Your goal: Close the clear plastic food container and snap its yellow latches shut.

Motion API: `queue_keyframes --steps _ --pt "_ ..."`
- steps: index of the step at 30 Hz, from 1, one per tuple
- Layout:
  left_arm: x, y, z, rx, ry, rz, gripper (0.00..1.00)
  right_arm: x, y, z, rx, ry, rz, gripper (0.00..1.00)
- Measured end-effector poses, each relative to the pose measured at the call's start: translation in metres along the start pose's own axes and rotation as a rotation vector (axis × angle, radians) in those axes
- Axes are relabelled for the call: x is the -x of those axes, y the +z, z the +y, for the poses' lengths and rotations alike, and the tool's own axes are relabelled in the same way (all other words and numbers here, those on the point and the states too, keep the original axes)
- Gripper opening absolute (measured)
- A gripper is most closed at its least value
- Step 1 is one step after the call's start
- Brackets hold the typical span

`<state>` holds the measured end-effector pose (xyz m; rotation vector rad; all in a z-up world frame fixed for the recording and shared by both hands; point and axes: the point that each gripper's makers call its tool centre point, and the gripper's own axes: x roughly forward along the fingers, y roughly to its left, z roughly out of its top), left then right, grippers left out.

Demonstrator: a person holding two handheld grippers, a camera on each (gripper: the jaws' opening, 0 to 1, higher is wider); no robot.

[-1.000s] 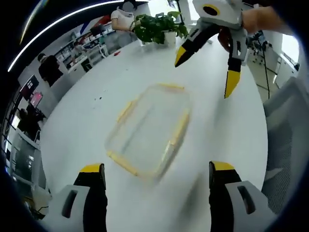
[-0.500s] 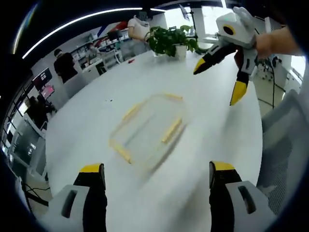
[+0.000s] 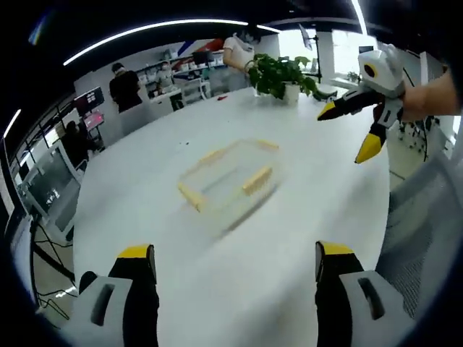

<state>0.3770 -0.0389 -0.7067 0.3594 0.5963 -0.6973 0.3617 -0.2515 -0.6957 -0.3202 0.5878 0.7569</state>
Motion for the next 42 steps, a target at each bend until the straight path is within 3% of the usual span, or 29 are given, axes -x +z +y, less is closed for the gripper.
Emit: queue_keyframes --steps 3,10,19,28,33,42 --pt "0.008 -0.004 -0.004 0.002 0.005 -0.018 0.91 0.005 -0.003 -0.002 -0.01 -0.027 -0.011 0.8" --pt "0.022 -0.024 -0.01 0.026 0.026 0.008 0.9 0.021 -0.006 -0.002 -0.006 -0.086 -0.044 0.8" --pt "0.038 -0.024 -0.022 0.006 0.048 -0.041 0.86 0.036 -0.019 0.013 -0.024 -0.106 -0.074 0.81" --pt "0.045 -0.039 -0.032 0.029 0.065 -0.022 0.83 0.041 -0.027 0.033 -0.046 -0.111 -0.085 0.79" --pt "0.049 -0.04 -0.034 0.035 0.072 -0.029 0.82 0.042 -0.031 0.044 -0.044 -0.121 -0.095 0.79" --pt "0.047 -0.042 -0.039 0.037 0.057 -0.039 0.82 0.042 -0.033 0.041 -0.043 -0.14 -0.091 0.79"
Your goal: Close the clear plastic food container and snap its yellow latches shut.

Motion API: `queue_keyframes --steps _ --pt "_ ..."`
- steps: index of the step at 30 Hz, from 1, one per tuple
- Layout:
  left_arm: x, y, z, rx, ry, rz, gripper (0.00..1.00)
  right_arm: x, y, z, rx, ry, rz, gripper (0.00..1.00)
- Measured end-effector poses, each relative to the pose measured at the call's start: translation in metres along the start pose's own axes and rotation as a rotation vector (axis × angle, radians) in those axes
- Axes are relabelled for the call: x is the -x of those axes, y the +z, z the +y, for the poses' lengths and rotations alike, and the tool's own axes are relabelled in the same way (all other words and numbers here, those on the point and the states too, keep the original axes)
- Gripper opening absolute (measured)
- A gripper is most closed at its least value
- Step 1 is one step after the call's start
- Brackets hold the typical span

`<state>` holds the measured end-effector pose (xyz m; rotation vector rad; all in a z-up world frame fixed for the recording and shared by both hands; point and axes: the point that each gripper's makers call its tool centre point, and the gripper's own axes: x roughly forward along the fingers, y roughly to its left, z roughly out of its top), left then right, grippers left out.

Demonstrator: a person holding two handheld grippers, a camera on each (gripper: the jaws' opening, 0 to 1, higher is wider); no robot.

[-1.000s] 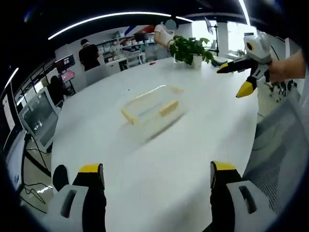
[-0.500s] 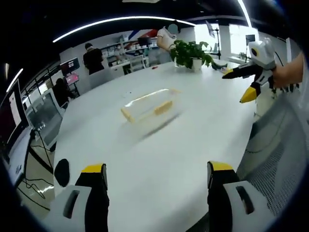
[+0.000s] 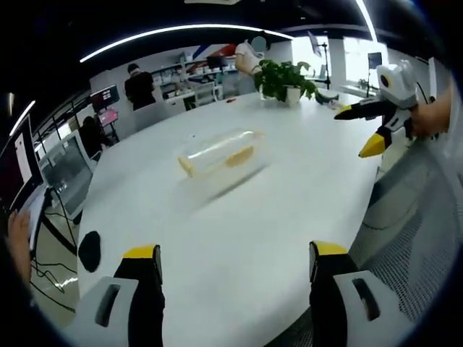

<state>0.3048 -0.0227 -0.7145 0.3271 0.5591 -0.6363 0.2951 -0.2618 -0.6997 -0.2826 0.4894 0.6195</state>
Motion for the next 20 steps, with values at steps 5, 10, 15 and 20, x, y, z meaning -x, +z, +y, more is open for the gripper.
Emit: queue_keyframes --steps 5,10,15,20 --pt "0.0004 -0.0005 -0.0001 0.002 -0.002 -0.002 0.83 -0.0009 -0.002 0.0009 0.004 0.002 0.007 0.79" --pt "0.0002 -0.0013 -0.0011 -0.002 -0.006 -0.001 0.84 -0.0012 -0.0024 0.0023 0.001 0.008 0.009 0.79" --pt "-0.0004 0.0021 -0.0047 0.004 -0.021 -0.02 0.84 -0.0015 -0.0033 0.003 -0.003 0.012 0.011 0.79" --pt "0.0007 0.0017 -0.0031 0.0 -0.015 -0.017 0.84 -0.0016 -0.0026 0.0035 -0.002 0.015 0.007 0.79"
